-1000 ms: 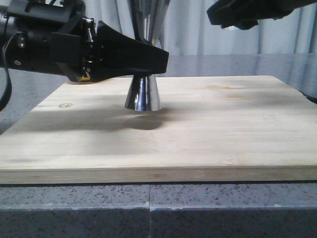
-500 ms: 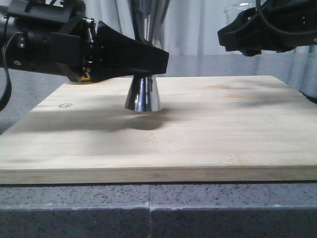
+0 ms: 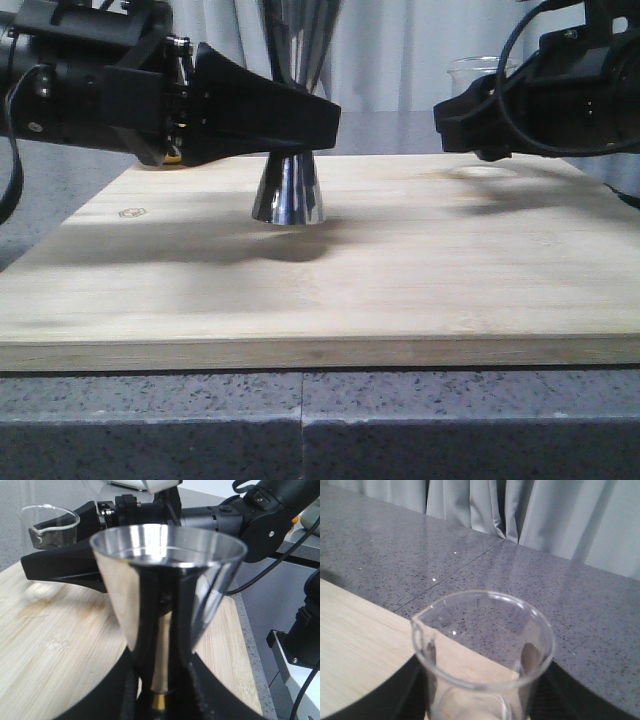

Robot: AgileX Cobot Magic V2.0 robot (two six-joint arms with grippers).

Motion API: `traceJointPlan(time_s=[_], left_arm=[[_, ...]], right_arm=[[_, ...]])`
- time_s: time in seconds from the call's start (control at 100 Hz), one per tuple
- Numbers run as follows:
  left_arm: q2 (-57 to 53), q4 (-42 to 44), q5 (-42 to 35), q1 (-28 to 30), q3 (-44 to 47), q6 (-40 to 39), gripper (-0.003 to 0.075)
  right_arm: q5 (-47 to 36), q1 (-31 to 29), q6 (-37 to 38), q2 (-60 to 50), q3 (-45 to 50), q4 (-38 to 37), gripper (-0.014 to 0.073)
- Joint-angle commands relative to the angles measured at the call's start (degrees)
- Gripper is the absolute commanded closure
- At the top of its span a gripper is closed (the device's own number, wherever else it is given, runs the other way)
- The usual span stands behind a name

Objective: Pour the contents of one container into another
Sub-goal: 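Tilt the beaker upright and lower it toward the board, then set the beaker on the board and open the right gripper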

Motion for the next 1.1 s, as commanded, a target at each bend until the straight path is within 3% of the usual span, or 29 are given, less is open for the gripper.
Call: traceJointPlan(time_s=[0.0, 0.5, 1.09], left_arm=[[-1.81, -1.83, -8.9, -0.43, -1.54, -0.56, 0.0739], [-1.81, -1.93, -8.9, -0.43, -1.54, -0.56, 0.0739], [-1.81, -1.93, -8.9, -0.43, -1.54, -0.56, 0.0739]], right_arm=[[-5.86, -0.32, 0.0, -1.33, -1.16, 0.51, 0.0358], [-5.01, -0.32, 0.0, -0.84, -1.08, 1.21, 0.0358], [-9.84, -0.32, 0.0, 5.19, -1.08, 1.21, 0.0358]])
